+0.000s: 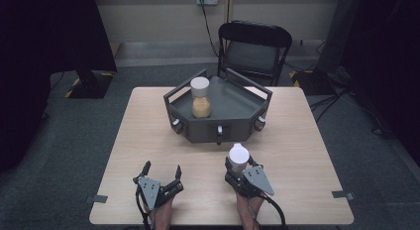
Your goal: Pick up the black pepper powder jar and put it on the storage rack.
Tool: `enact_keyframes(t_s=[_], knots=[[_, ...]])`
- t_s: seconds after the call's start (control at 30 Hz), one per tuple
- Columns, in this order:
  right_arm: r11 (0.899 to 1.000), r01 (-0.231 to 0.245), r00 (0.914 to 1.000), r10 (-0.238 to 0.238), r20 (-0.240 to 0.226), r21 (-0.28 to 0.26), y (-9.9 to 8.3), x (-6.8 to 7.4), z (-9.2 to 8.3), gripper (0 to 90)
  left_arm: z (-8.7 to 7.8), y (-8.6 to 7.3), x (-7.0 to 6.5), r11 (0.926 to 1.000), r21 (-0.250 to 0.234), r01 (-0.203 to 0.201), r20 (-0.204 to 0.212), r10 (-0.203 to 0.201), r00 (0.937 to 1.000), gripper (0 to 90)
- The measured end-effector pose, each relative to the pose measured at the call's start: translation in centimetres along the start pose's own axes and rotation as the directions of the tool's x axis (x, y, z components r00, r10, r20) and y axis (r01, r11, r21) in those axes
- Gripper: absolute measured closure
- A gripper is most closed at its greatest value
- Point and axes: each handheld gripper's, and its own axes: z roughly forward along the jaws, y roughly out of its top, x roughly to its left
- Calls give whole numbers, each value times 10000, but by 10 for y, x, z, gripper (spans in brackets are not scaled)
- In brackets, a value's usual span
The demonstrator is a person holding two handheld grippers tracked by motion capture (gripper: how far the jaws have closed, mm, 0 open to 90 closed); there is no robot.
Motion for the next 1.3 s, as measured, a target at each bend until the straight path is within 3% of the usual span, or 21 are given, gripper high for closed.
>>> enact_keyframes(t_s=[0.57, 1.3], knots=[[9993, 361, 9981, -360, -491, 13, 13, 0, -3, 305, 0, 0, 0, 10000, -1, -2, 0, 2, 10000, 4], [9990, 387, 9935, -359, -1083, 236, 44, -11, 1, 305, 0, 0, 0, 10000, 1, -6, 0, 6, 10000, 4]])
